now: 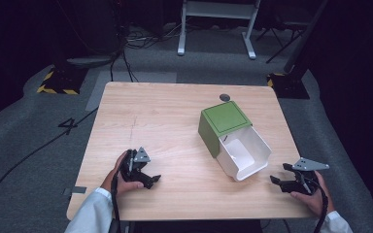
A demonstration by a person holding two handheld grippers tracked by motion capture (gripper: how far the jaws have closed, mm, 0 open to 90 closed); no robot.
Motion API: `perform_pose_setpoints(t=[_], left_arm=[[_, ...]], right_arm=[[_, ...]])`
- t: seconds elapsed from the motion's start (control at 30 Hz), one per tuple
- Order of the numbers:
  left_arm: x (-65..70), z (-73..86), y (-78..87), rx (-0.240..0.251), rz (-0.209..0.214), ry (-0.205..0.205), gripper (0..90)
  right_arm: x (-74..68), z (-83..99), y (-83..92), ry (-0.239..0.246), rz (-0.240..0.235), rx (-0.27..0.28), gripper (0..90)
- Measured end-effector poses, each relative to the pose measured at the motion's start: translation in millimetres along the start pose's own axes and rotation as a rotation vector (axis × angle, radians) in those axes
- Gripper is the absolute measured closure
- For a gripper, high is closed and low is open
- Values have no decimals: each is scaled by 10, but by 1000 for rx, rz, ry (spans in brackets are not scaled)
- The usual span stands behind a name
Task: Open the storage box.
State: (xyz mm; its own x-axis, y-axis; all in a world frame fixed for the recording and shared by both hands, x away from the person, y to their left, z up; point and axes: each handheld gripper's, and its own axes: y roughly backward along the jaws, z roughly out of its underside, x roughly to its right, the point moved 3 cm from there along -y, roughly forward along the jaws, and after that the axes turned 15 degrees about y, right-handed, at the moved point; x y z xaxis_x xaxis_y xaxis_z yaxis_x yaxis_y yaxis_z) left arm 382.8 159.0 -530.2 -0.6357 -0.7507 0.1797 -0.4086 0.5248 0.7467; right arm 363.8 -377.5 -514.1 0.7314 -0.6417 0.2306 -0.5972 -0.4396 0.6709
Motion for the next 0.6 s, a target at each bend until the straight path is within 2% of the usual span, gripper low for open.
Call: perform_pose_setpoints(t=[0.23, 0.4, 0.6], left_arm=[[0, 0, 0, 0, 0, 0, 2], [0, 0, 0, 0, 0, 0, 2], [0, 0, 0, 0, 1, 0, 2]], right_arm=[[30, 110, -11, -36, 13, -4, 203], [63, 201, 0, -83, 32, 9, 201], [70, 239, 34, -100, 56, -1, 210]])
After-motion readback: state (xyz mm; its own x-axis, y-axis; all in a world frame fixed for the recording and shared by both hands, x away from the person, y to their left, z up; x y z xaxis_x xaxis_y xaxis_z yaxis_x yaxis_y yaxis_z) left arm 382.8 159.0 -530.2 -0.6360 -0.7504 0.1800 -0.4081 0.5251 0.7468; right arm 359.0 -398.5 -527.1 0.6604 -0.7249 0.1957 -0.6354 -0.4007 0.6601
